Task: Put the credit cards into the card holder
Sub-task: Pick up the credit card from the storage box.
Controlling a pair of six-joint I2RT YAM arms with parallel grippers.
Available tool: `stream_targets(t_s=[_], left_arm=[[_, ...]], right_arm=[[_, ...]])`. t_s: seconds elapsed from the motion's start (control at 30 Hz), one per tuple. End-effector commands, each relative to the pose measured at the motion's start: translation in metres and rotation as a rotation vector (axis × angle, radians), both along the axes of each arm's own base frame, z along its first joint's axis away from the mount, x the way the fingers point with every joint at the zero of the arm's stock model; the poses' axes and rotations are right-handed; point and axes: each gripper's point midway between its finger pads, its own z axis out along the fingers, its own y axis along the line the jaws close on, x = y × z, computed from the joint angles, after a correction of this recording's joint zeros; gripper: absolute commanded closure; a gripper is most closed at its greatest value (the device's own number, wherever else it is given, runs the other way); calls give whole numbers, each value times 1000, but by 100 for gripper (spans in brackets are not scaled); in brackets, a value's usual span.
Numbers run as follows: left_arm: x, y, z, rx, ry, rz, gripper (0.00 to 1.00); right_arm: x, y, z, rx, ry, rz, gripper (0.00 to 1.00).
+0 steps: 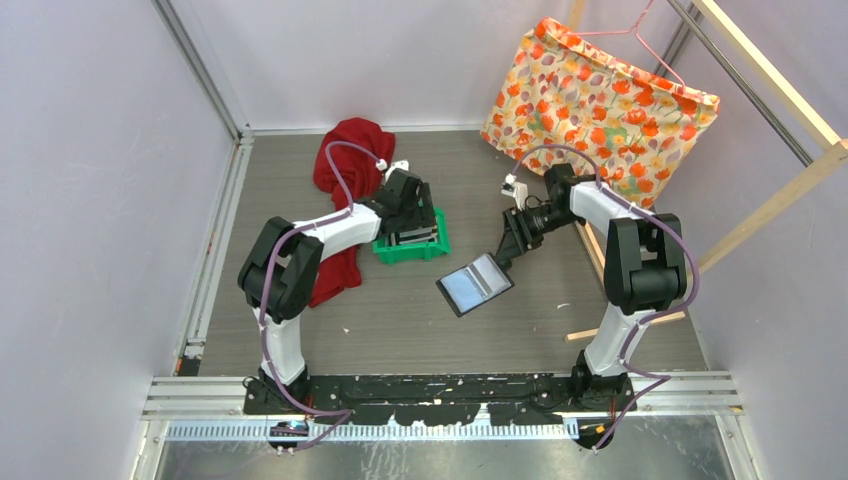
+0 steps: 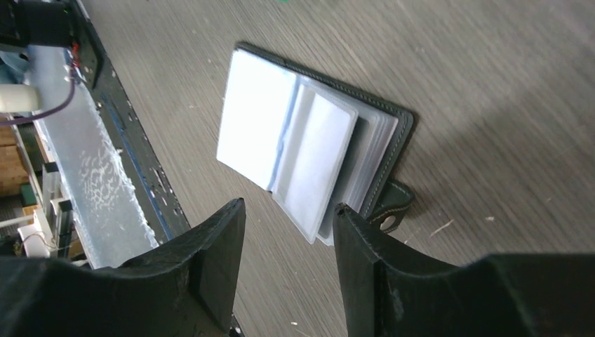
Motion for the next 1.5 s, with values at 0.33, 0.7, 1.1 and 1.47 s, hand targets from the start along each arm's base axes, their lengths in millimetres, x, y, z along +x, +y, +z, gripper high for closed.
stream_targets(t_s=[0.33, 0.7, 1.1, 1.47], left_arm=[[-25, 5, -30, -49, 127, 0, 30], [-24, 9, -25, -128, 130, 16, 35], [-27, 3, -25, -205, 158, 3, 37], [-31, 1, -24, -234, 179, -17, 40]], right_arm=[[92, 76, 76, 247, 29, -216, 50], [100, 155, 50, 197, 151, -223, 62], [97, 163, 52, 212, 131, -227, 63], [85, 156, 56, 210, 105, -159, 60]])
